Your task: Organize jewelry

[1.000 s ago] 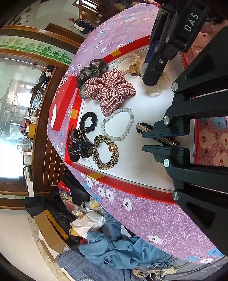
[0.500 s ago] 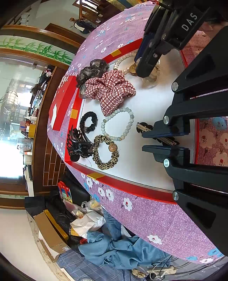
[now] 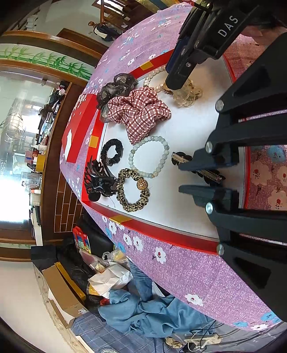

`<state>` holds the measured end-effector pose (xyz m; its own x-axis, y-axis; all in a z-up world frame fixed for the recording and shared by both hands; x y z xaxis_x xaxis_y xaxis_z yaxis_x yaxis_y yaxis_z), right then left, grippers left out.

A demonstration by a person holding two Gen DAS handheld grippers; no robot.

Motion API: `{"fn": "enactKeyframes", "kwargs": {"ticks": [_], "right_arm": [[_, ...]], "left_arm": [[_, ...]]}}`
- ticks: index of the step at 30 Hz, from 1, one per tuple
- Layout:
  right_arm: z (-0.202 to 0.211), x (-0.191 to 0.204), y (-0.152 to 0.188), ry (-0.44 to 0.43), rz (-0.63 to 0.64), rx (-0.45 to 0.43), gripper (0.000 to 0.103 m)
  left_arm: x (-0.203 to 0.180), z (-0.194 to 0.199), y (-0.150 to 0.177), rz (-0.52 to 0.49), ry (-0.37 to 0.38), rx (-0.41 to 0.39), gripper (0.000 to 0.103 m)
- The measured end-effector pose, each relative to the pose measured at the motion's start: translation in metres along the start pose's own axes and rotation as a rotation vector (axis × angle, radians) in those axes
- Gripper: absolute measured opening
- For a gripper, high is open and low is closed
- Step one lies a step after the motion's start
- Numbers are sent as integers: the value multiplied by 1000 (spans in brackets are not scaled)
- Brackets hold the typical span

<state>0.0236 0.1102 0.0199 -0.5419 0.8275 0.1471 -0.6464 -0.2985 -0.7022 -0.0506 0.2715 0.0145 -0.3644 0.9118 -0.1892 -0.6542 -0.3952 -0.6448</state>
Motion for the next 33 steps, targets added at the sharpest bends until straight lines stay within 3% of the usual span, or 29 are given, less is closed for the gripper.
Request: {"fn": "enactKeyframes", "kwargs": {"ticks": [5,9,15,19,21,25,27,29,33], "right_arm": [[2,-1,-1,12,-3,-8,41],[5,0,-2,39,6,-24,56],[16,-9,2,80,-16,-36,61],[27,-13,10,125,-27,-40,66],[36,-12,15,157,-8,-51,72],[51,-10,24,203,23,-71,75],[59,-9,29,224,43,-80,77],[65,-6,33,245,61,-87,78],[80,-4,42,272,89,-107,88]], "left_arm": [[2,2,0,-1,-1,-3,17],[2,2,1,0,-6,-2,17],[3,3,1,17,-22,-4,21],[-3,8,2,-3,-48,-31,39],[-3,9,2,-1,-55,-38,41],[-1,10,3,10,-88,-40,44],[-1,12,4,10,-115,-46,52],[-2,18,6,11,-136,-71,68],[-1,33,14,33,-124,-112,81]]}}
Point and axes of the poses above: each gripper's, at about its wrist camera, not at the fingertips, and z roughly against the way its jaws point, x to its left, y to its underside, the point moved 1 cm from there along -z, roughly the way its jaws point, and after that the axes turned 7 degrees about z, right-handed, at the moved point
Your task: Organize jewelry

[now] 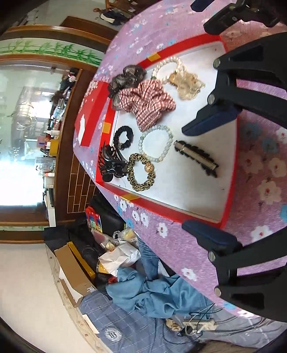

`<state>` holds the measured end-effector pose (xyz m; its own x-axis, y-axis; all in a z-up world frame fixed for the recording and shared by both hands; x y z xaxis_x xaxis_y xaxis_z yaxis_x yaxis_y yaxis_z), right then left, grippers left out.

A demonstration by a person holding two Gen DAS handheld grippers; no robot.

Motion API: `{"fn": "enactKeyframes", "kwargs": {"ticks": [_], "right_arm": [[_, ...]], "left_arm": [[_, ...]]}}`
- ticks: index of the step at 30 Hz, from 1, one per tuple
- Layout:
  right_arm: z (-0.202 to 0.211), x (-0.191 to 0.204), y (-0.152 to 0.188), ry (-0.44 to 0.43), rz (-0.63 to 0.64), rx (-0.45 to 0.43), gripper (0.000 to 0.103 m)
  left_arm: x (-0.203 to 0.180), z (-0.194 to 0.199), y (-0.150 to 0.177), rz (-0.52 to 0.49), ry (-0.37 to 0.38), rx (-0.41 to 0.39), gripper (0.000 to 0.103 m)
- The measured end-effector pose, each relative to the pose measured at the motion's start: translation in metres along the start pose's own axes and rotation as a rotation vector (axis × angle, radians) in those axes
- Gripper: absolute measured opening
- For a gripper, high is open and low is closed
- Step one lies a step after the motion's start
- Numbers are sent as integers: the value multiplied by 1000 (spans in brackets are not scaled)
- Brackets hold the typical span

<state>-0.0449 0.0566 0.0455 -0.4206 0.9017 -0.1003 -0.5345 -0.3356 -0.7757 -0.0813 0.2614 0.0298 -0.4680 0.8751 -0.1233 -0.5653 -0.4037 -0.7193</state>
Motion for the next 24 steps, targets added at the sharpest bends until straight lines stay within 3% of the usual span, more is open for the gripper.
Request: {"fn": "enactKeyframes", "kwargs": {"ticks": [4,7,12,20,24], "right_arm": [[14,-2,5,23,18,-15,91],[31,-5,13,54,31,-42,93],[64,-13,34,152,53,-100,96],[94,-16,63,253,104,-183,101],[89,-16,73,250,115,-174,101]], "left_arm": [[-2,20,12,-2,-33,-27,84],[1,43,19,23,-48,-75,93],[6,80,33,23,-113,-155,97],[2,94,55,4,-105,-157,98],[-8,93,59,-27,-188,-159,98]]}}
Point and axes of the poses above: each gripper's, at about its wrist camera, not at the fingertips, and z roughly against the way its jaws point, x to its left, y to its underside, the point moved 1 cm from there along -z, roughly the way its jaws point, and after that the axes turned 7 degrees about z, right-handed, at the moved point
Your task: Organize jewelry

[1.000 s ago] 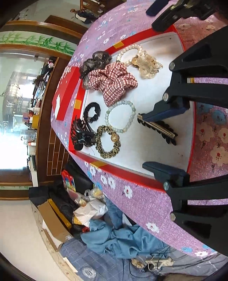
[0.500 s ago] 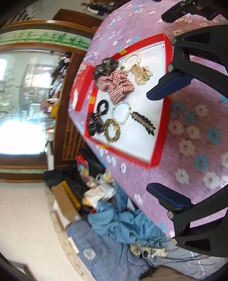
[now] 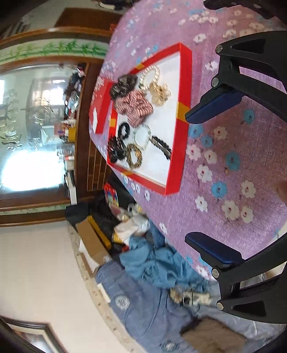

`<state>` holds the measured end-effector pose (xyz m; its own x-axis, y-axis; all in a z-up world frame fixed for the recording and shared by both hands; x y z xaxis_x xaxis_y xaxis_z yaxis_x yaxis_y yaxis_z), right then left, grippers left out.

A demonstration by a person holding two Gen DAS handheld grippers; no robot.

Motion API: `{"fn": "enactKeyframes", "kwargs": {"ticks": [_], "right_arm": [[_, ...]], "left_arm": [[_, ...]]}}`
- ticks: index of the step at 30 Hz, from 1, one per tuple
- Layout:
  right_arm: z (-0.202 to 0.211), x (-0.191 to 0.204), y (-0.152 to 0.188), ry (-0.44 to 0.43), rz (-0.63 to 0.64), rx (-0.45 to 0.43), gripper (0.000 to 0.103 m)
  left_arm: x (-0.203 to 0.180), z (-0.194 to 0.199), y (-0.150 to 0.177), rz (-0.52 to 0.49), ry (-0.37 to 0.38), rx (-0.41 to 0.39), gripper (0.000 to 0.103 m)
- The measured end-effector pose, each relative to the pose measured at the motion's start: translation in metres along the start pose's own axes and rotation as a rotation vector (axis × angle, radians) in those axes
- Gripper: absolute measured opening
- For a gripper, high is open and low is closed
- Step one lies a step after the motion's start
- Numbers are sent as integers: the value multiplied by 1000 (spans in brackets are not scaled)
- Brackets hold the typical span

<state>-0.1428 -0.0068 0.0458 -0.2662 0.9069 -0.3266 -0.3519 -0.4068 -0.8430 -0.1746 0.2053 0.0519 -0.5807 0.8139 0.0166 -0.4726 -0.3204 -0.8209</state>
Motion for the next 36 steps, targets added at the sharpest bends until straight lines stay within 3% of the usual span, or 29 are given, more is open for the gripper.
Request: {"fn": "enactKeyframes", "kwargs": {"ticks": [5,25,36], "right_arm": [[-1,1,4,-12,8,-4,101],[-11,0,7,-86,4,47,101],[-15,0,6,-96,8,66,101]], "left_arm": [[-12,6,4,-45,-72,-36,98],[-38,-28,17,-137,-104,42,98],[-36,-38,17,-118,-92,94,98]]}}
Point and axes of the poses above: each gripper's, at about its wrist camera, not at the fingertips, and z roughly against the way its jaws point, x to its left, y to its underside, the point moved 1 cm from there along -z, roughly the way its jaws point, and after that the axes turned 7 degrees about z, right-handed, at the moved point
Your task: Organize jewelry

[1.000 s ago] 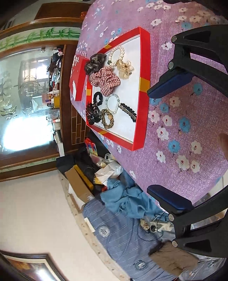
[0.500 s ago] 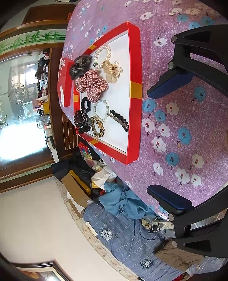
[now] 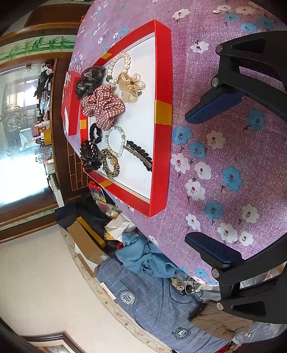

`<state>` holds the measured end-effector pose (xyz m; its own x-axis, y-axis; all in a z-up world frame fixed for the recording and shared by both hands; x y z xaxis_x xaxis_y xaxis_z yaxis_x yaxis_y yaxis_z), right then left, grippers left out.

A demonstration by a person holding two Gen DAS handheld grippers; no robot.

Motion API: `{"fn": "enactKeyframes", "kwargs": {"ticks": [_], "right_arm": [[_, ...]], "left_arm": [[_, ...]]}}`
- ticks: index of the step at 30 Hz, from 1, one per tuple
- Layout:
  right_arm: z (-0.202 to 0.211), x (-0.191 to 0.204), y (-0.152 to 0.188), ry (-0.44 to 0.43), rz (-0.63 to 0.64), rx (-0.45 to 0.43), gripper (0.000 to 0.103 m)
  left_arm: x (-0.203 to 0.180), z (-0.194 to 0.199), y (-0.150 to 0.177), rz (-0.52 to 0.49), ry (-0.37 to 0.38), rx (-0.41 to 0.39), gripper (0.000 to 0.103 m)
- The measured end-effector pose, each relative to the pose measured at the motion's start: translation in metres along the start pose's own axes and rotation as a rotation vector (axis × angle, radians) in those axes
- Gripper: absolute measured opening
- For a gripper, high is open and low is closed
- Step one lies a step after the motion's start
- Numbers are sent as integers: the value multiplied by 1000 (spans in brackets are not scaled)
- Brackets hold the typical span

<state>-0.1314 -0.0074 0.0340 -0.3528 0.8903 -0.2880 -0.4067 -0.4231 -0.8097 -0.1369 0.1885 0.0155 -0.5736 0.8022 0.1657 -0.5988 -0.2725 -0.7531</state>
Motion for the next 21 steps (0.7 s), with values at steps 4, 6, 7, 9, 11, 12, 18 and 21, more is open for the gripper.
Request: {"fn": "enactKeyframes", "kwargs": {"ticks": [4,6,7,9,11,12,18,21], "right_arm": [[-1,0,0,-2,1,1,101],[-2,0,0,-1,-1,1,101],[-3,0,0,-3,-2,3,101],[-3,0,0,-2,-2,4,101],[-3,0,0,0,-2,6,101],[-3,1,0,-1,-1,7,101],[-3,1,1,1,-2,12,101],[-3,1,2,1,-1,15,101]], "left_arm": [[0,-2,0,2,4,11,98],[0,-2,1,0,5,12,98],[0,-2,1,0,2,11,98],[-1,-2,1,-2,3,11,98],[-1,-3,0,-1,1,10,98],[-1,-3,0,-1,3,10,98],[-1,-4,1,2,5,16,98],[0,-4,2,4,5,15,98]]}}
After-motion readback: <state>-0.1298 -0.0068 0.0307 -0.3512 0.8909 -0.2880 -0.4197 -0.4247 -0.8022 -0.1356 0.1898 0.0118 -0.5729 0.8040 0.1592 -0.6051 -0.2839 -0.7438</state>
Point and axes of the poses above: each gripper's, at about its wrist camera, not at the fingertips, and z roughly against the way its jaws point, x to its left, y to its underside, the point moved 1 cm from there along -z, roughly the way its jaws point, and after that the axes turned 7 degrees about z, right-handed, at the moved point
